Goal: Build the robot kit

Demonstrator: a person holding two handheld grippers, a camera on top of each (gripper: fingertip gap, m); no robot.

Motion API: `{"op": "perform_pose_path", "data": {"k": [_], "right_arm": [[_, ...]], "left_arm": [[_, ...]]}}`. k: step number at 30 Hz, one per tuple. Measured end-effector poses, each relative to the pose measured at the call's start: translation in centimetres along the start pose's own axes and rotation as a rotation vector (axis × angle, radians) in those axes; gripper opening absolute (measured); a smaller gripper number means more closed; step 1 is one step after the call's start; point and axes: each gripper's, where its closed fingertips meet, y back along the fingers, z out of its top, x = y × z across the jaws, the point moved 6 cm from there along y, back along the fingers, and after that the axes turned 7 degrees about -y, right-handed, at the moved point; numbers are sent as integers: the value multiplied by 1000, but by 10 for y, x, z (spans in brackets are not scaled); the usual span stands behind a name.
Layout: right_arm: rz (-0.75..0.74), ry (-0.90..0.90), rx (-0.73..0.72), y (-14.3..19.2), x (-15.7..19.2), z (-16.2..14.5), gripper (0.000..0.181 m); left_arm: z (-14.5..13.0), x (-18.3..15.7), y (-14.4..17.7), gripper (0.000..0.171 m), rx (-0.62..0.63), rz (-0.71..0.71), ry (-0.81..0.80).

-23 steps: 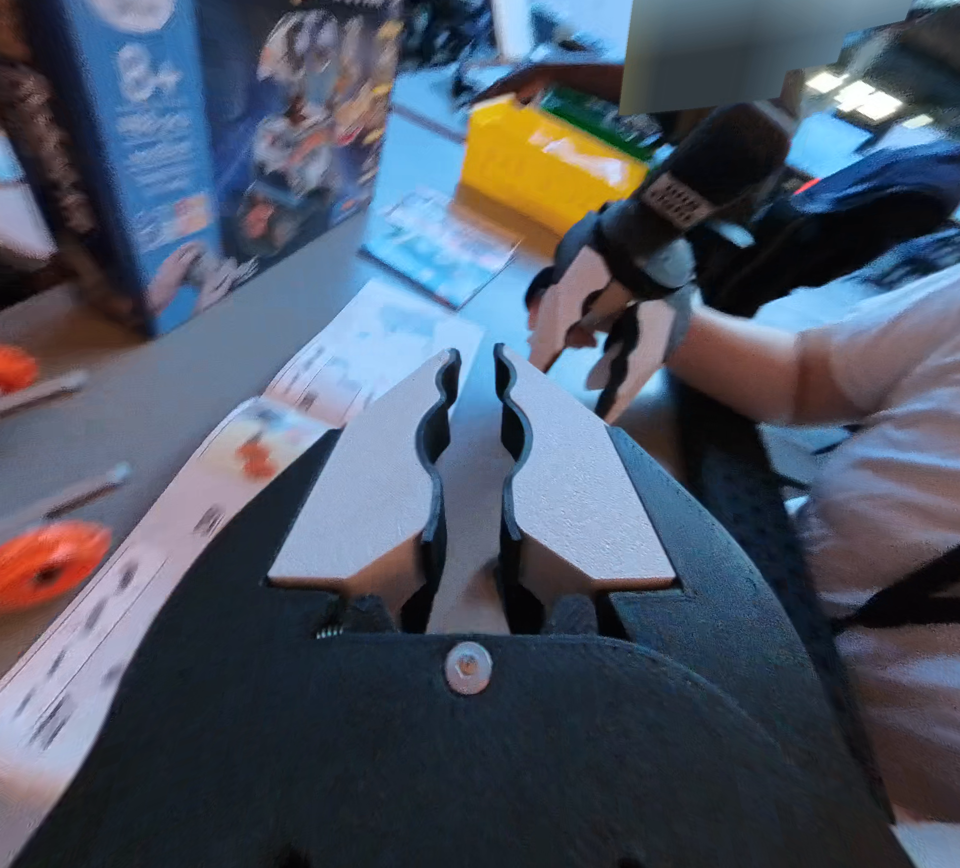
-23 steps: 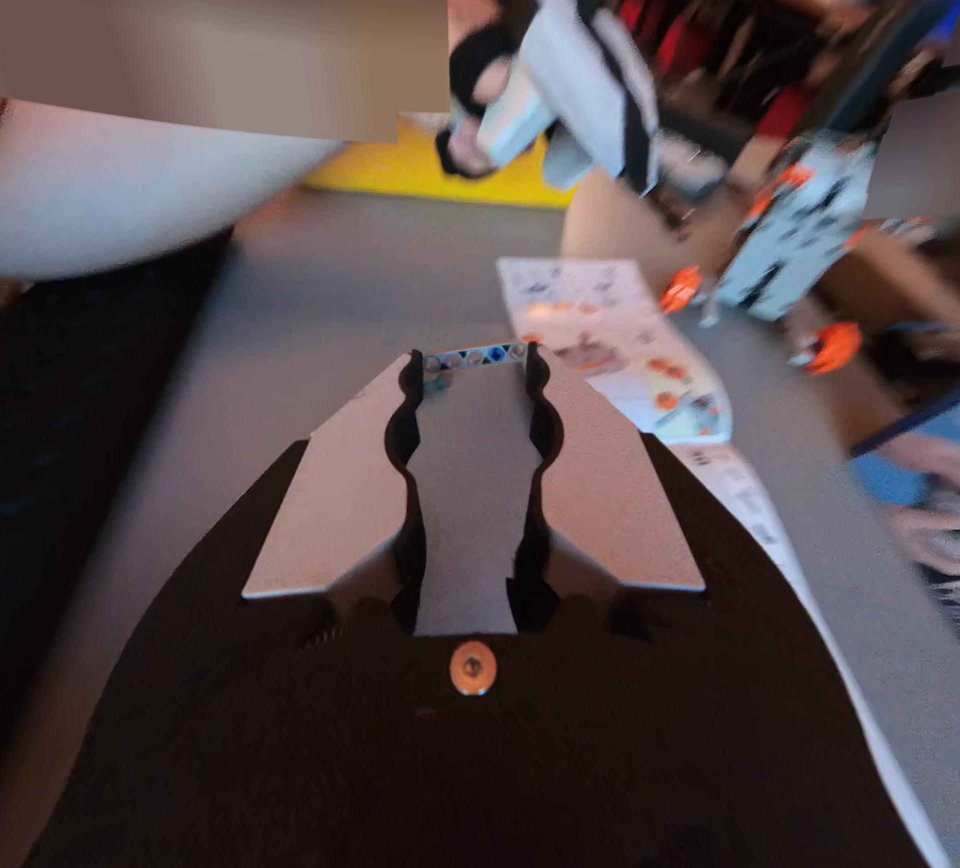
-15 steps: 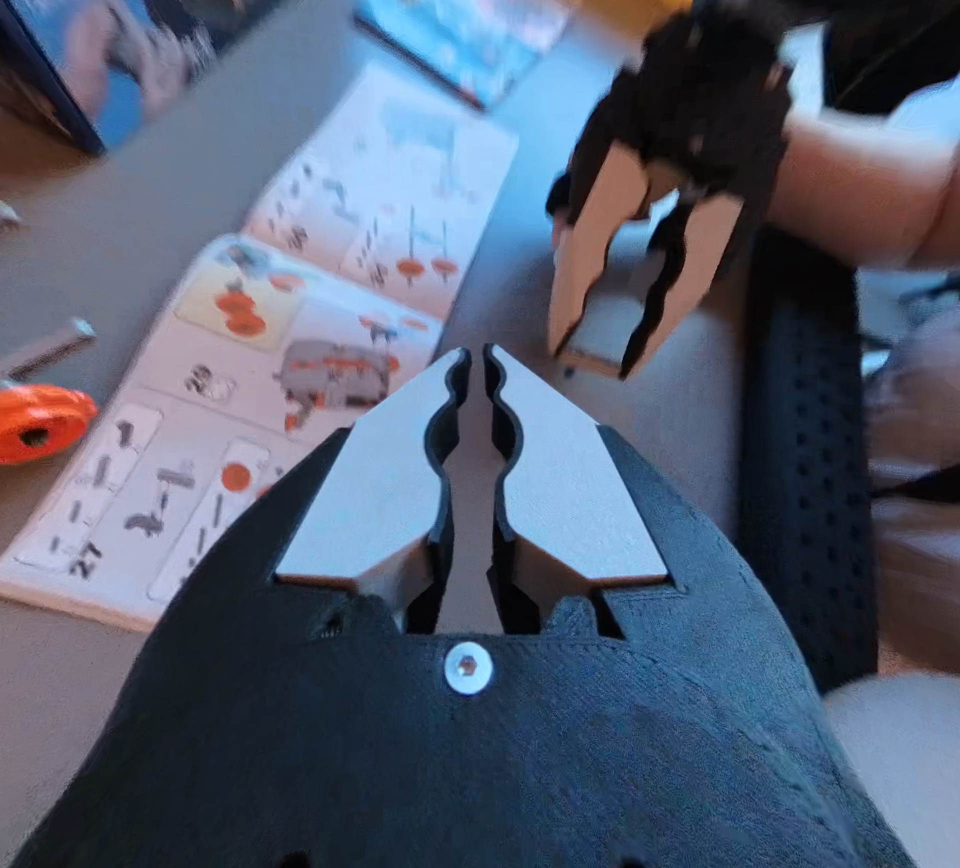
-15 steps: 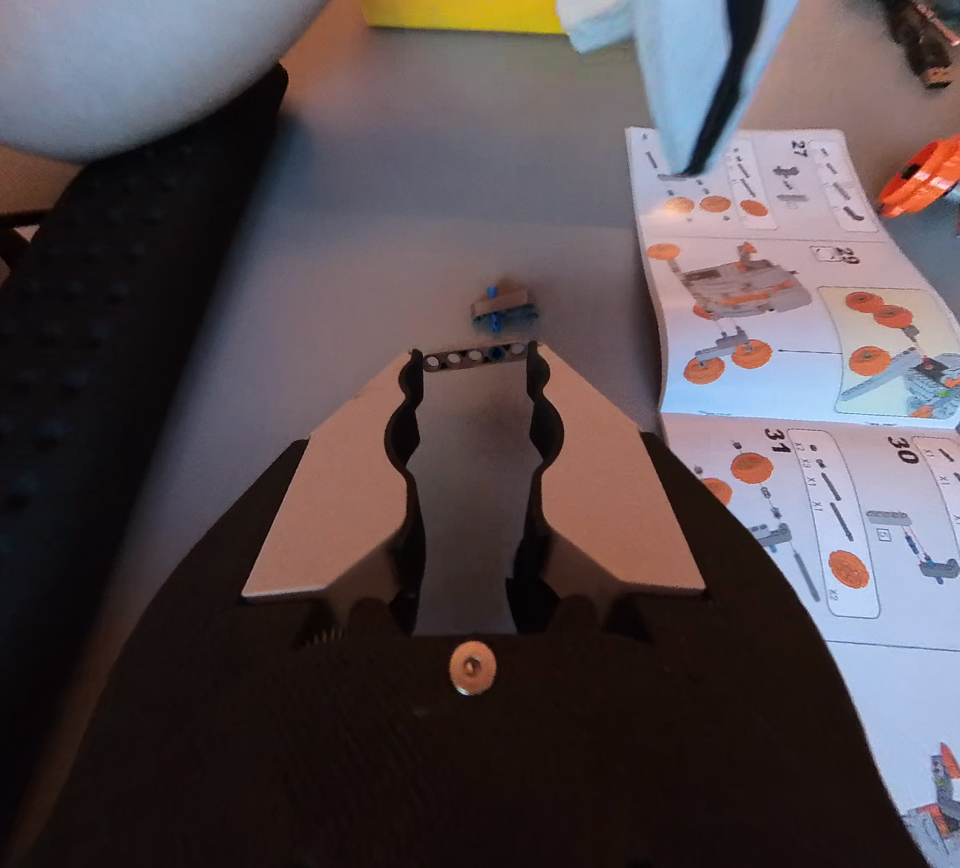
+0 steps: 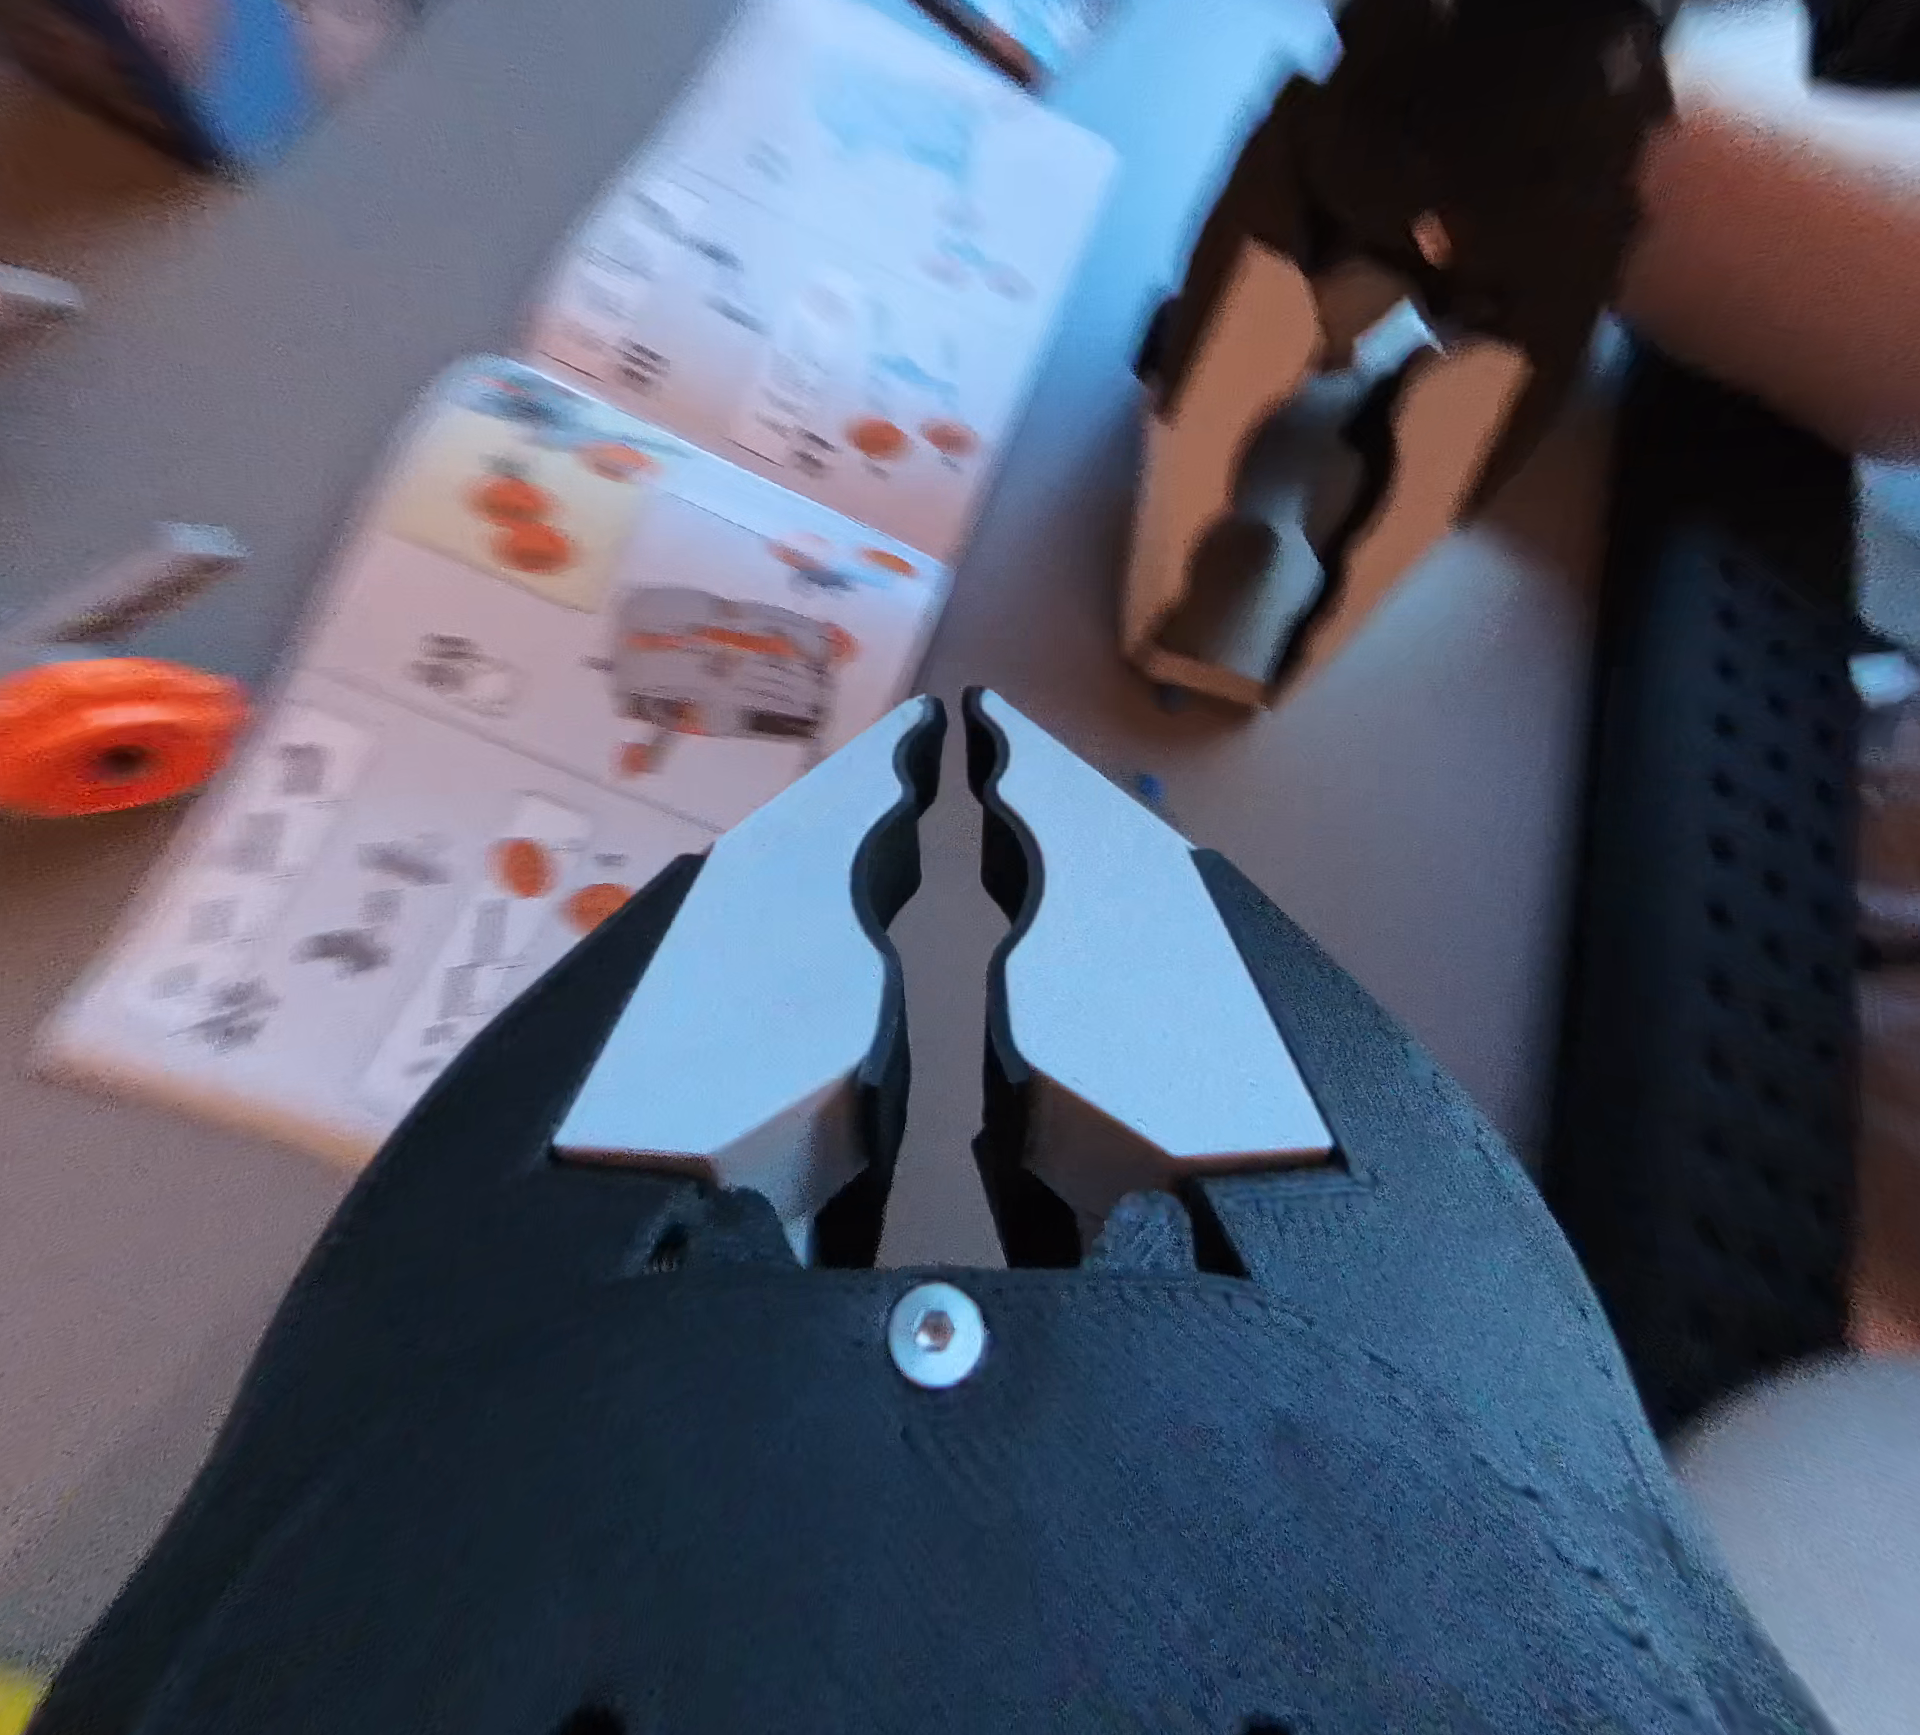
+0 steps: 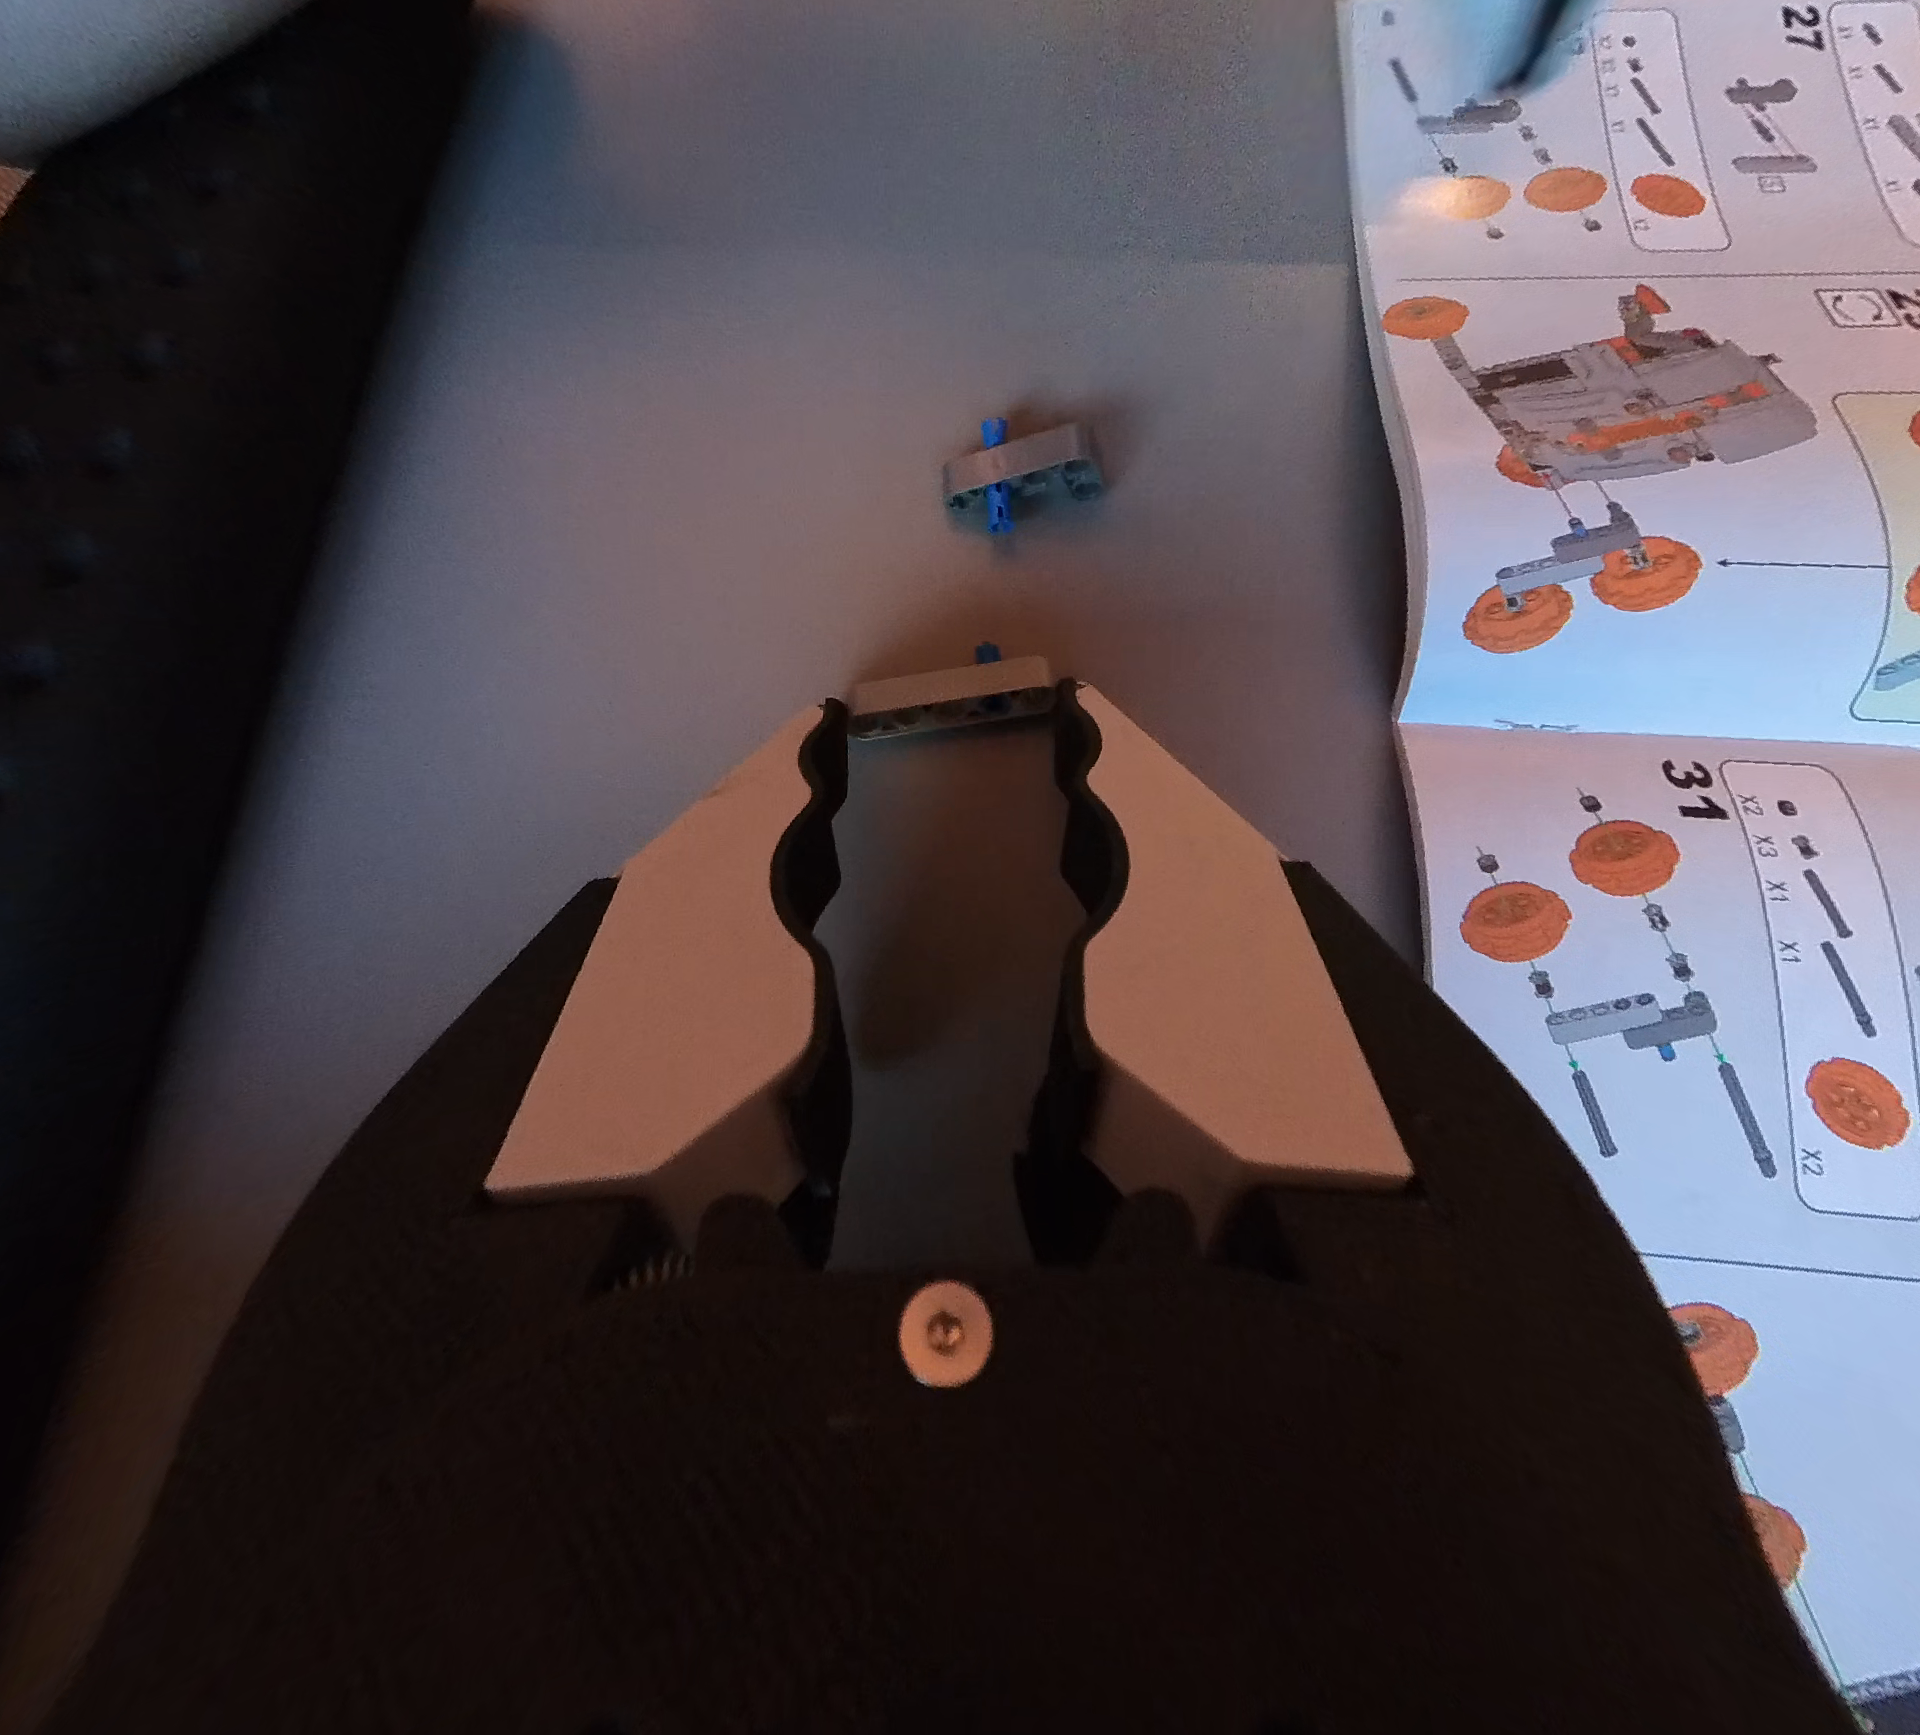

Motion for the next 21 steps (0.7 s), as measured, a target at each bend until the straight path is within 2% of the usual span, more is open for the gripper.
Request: {"op": "perform_pose_path", "data": {"k": [4,6,8,11,14,17,21], "right_arm": [[4,16,-5,-2,2,1,40],[28,-5,-8,-2,4,1,45],[40,-22,-23,0,5,4,50],[39,-17,-108,4,6,17,49],[-25,5,-187,2,3,31,48],[-72,77,-121,-3,3,26,48],[-45,129,-56,5,9,14,55]], "left_arm": [[31,44,49,6,-373,389,70],[38,52,68,7,-486,529,63],[41,53,78,7,-540,607,33],[42,52,81,6,-559,616,23],[44,52,79,6,-564,613,23],[47,49,76,6,-566,598,10],[47,47,75,7,-558,574,-2]]}}
